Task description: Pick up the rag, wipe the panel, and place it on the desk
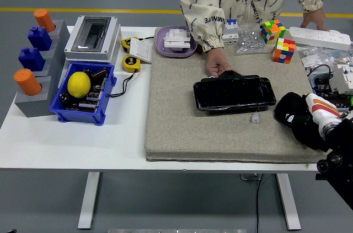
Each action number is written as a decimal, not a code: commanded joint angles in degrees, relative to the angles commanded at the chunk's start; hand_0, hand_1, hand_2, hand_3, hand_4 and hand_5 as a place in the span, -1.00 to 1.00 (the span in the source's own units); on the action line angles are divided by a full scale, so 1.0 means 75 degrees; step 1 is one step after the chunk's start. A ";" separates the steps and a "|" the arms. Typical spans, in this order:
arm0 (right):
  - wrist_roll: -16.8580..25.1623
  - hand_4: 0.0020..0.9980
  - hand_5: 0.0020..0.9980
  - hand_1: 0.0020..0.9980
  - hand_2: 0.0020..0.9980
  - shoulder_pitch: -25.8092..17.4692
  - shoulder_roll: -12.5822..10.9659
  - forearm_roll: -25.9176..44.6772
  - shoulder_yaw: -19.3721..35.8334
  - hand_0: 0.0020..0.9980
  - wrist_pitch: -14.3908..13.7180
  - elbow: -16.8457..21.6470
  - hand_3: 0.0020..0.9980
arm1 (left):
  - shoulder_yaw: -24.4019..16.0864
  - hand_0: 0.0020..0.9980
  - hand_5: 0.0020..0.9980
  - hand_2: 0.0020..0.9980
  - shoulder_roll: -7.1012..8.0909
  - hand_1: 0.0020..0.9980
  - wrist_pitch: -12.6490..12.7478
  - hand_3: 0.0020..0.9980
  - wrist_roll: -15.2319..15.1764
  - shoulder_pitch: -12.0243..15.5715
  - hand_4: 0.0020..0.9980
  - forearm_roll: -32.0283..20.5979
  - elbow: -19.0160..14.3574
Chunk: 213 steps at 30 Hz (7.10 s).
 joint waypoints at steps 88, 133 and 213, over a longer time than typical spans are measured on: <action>-0.0192 0.40 -0.64 -0.02 0.07 0.0050 -0.0067 -0.0350 0.0072 -0.18 -0.0533 0.0204 0.03 | -0.0111 0.31 -0.13 0.39 -0.0086 0.32 -0.0007 0.16 0.0013 0.0004 0.35 0.0006 0.0005; -0.0774 0.40 -0.64 -0.02 0.07 0.0091 -0.0099 -0.0829 0.0010 -0.18 -0.0920 0.0292 0.03 | -0.0060 0.31 -0.13 0.39 -0.0055 0.32 -0.0003 0.16 0.0006 -0.0012 0.35 0.0018 0.0009; -0.0724 0.40 -0.64 -0.02 0.07 0.0103 -0.0081 -0.0778 0.0078 -0.18 -0.0254 0.0206 0.03 | -0.0123 0.30 -0.13 0.39 -0.0094 0.32 -0.0003 0.16 0.0009 -0.0028 0.35 0.0008 0.0016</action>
